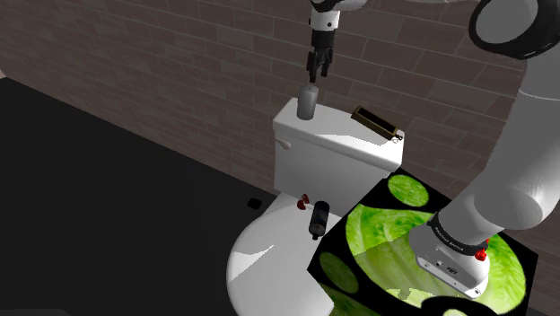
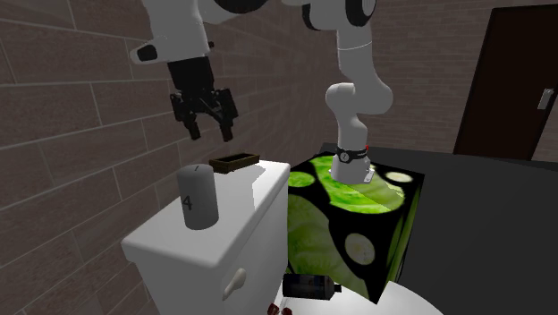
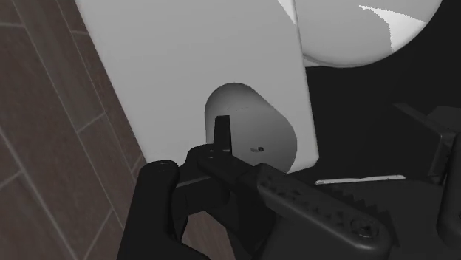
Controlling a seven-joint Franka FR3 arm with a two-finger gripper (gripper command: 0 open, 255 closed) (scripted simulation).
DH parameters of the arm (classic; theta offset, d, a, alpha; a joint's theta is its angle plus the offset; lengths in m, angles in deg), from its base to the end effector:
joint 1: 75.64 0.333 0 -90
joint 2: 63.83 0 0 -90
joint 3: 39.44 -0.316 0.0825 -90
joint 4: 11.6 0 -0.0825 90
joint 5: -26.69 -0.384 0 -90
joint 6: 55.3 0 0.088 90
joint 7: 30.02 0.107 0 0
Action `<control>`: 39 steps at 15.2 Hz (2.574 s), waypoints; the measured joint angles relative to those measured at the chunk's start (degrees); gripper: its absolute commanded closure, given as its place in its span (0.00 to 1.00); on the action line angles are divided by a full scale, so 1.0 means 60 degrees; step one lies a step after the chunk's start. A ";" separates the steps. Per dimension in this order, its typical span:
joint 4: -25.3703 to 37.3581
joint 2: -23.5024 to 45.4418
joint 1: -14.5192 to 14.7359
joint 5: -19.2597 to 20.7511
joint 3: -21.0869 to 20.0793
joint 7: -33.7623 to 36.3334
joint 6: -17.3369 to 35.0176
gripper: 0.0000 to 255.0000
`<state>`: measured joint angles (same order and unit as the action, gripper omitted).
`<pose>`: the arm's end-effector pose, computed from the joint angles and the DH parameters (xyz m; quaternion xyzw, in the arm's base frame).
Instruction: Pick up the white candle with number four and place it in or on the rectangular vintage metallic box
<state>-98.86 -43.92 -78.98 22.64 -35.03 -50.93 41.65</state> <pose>0.6398 -0.0743 0.4472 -0.9900 -0.1079 0.0805 0.0426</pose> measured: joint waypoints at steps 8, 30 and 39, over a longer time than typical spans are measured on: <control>0.3757 0.3064 -0.0188 -0.0062 -0.0111 -0.0417 -0.0952 0.00; 0.2736 0.2926 -0.0147 -0.0063 -0.0112 -0.0459 -0.0037 1.00; 0.3510 0.2869 -0.0174 -0.0053 -0.0109 -0.0428 -0.0905 1.00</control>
<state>-77.80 -26.70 -80.03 22.32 -35.69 -53.50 36.22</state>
